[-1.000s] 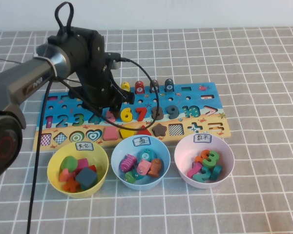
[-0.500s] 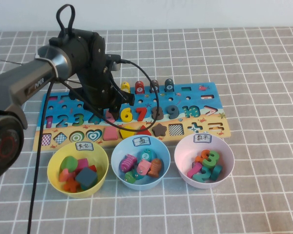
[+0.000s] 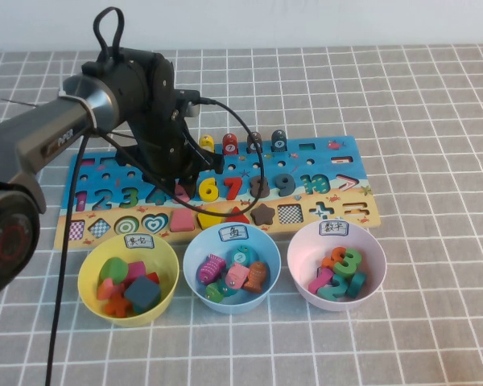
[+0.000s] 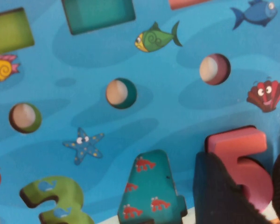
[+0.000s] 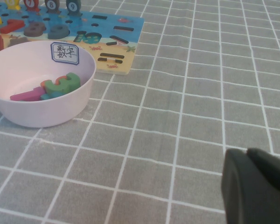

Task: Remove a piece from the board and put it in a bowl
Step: Pick up the "number 5"

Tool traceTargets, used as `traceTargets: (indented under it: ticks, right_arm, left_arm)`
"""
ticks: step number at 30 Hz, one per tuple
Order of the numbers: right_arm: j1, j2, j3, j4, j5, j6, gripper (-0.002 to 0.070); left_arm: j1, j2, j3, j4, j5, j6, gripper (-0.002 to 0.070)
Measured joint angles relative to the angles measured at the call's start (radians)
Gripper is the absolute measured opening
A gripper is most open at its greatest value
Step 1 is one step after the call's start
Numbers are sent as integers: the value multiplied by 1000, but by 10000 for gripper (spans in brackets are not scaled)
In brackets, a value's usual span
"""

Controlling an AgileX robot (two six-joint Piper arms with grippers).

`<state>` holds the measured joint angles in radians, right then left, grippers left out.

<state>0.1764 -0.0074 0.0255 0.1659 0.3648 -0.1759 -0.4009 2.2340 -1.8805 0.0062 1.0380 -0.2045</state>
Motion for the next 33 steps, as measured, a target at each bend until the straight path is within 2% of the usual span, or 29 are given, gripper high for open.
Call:
traceTargets:
  ticks: [33]
  right_arm:
    - [0,0,0,0,0,0,-19]
  left_arm:
    - [0,-52,0,6,28,-11,190]
